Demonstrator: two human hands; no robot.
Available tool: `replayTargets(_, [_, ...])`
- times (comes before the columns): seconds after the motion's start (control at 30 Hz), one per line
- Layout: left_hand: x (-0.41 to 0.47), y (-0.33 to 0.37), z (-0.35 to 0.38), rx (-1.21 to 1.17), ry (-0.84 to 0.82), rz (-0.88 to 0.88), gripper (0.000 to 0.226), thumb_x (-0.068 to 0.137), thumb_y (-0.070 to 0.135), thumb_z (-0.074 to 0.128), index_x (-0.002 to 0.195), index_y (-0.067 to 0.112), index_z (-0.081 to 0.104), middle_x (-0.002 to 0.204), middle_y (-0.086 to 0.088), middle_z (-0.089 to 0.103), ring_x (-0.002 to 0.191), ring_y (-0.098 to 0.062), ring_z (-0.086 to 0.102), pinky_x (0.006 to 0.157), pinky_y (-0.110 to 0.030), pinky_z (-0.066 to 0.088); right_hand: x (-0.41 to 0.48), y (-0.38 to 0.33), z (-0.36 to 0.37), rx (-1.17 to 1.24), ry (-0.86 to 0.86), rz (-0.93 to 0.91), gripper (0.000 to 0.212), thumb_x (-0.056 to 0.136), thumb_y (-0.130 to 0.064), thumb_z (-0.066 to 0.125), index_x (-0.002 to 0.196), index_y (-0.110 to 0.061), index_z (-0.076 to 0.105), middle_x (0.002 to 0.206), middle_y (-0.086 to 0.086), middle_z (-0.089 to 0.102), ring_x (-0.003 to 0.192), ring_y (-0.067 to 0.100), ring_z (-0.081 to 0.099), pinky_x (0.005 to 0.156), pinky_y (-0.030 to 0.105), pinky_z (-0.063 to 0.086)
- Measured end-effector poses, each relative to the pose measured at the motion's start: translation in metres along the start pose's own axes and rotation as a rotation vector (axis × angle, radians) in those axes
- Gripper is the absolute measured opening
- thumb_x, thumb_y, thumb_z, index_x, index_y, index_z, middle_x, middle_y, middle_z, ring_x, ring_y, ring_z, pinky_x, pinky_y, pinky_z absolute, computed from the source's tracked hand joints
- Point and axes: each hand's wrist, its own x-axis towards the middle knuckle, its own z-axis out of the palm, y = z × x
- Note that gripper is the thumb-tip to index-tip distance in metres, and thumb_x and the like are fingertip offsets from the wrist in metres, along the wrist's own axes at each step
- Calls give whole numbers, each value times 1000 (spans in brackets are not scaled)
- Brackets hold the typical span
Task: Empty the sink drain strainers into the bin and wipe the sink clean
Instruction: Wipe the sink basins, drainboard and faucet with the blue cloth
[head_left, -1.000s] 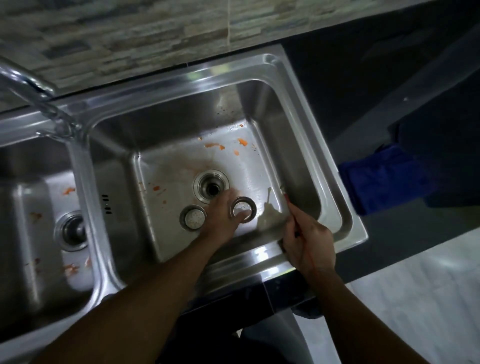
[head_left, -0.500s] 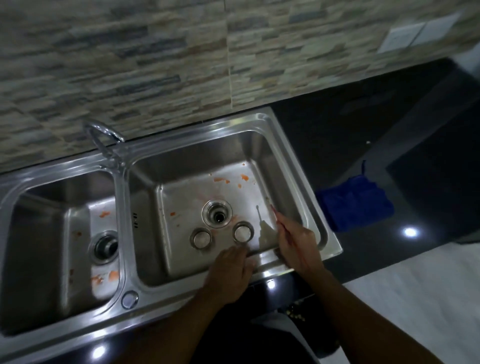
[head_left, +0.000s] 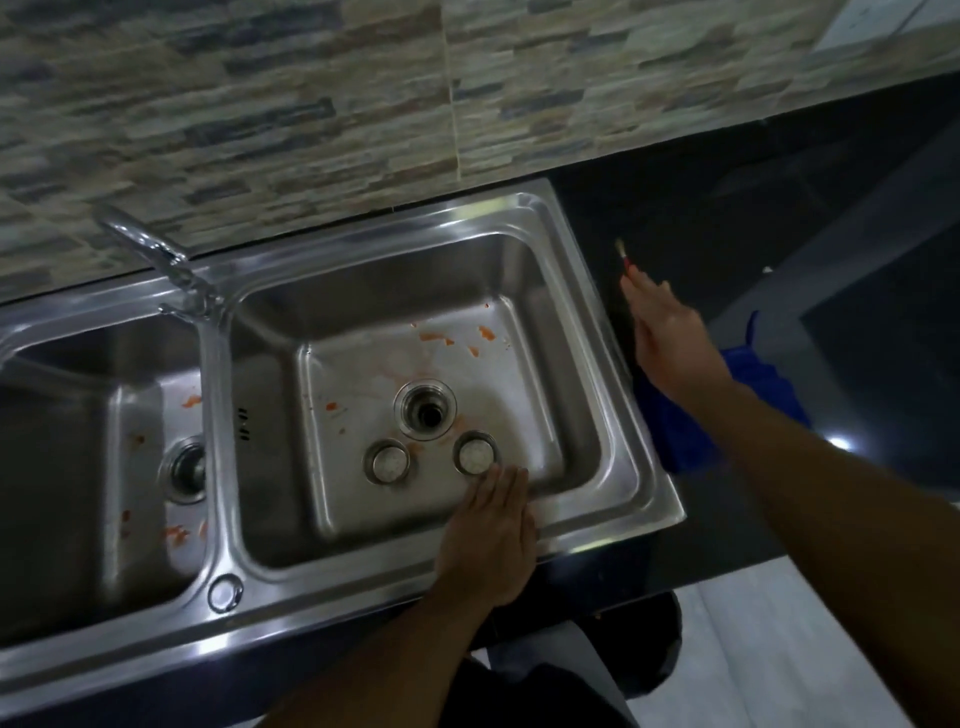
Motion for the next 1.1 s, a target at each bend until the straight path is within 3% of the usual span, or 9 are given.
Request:
replayTargets(0.27, [0, 1, -1, -57, 8, -7, 58, 104, 40, 20, 155, 18, 35, 158, -3, 42, 150, -22, 33, 125, -37, 20, 51, 38, 18, -237, -229, -213, 64, 92, 7, 52, 153, -3, 32, 166, 10, 18, 150, 41, 23, 114, 58, 37])
replayTargets(0.5, [-1, 3, -2, -38, 39, -6, 55, 104, 38, 24, 152, 17, 41, 153, -3, 50, 145, -22, 42, 123, -39, 27, 73, 46, 17, -245, -337, -135, 75, 89, 9, 50, 157, -11, 23, 169, 0, 6, 154, 32, 15, 118, 54, 32])
replayTargets(0.57, [-1, 3, -3, -25, 52, -2, 54, 104, 37, 26, 151, 16, 44, 151, -3, 52, 144, -22, 44, 123, -39, 28, 72, 41, 10, -222, -317, -151, 75, 90, 4, 52, 157, -12, 21, 169, 0, 6, 155, 27, 11, 122, 53, 27])
replayTargets(0.67, [-1, 1, -1, -39, 30, -11, 57, 104, 40, 21, 155, 19, 36, 157, -1, 44, 150, -19, 34, 125, -35, 12, 56, 27, 0, -165, -171, -188, 70, 89, -7, 44, 156, -12, 25, 168, 3, 10, 155, 24, 6, 123, 51, 22])
replayTargets(0.77, [0, 0, 0, -43, 23, -11, 59, 104, 42, 16, 156, 20, 32, 159, 0, 40, 152, -18, 29, 126, -31, 10, 18, 14, -7, 1, -1, -135, 61, 91, -1, 43, 151, -9, 40, 165, 5, 23, 155, 23, 15, 120, 49, 32])
replayTargets(0.83, [0, 0, 0, -48, 27, -21, 59, 103, 42, 15, 156, 21, 32, 160, 0, 40, 151, -17, 29, 125, -30, 12, -16, 12, -12, 48, 34, -83, 60, 91, 3, 49, 149, -11, 43, 163, 4, 29, 154, 19, 19, 122, 45, 29])
replayTargets(0.93, [-1, 1, -1, -67, 22, -34, 58, 104, 43, 16, 155, 21, 33, 160, 0, 39, 151, -15, 29, 125, -27, 12, -73, 17, -28, 33, 6, 17, 57, 93, -11, 56, 148, -17, 44, 160, 2, 36, 153, 14, 21, 124, 43, 23])
replayTargets(1.0, [1, 1, -2, -125, 24, -73, 56, 104, 45, 23, 154, 24, 35, 159, 0, 41, 149, -16, 33, 123, -27, 17, -108, 23, -39, -12, -31, 29, 61, 91, -31, 58, 149, -18, 43, 161, 2, 35, 154, 16, 18, 125, 42, 15])
replayTargets(1.1, [9, 8, -16, -310, 58, -171, 57, 102, 47, 39, 154, 26, 32, 158, -1, 41, 144, -20, 41, 119, -33, 34, -142, 37, -48, -60, -172, 32, 90, 84, -65, 54, 158, -23, 25, 168, -3, 11, 156, 17, 0, 124, 45, 4])
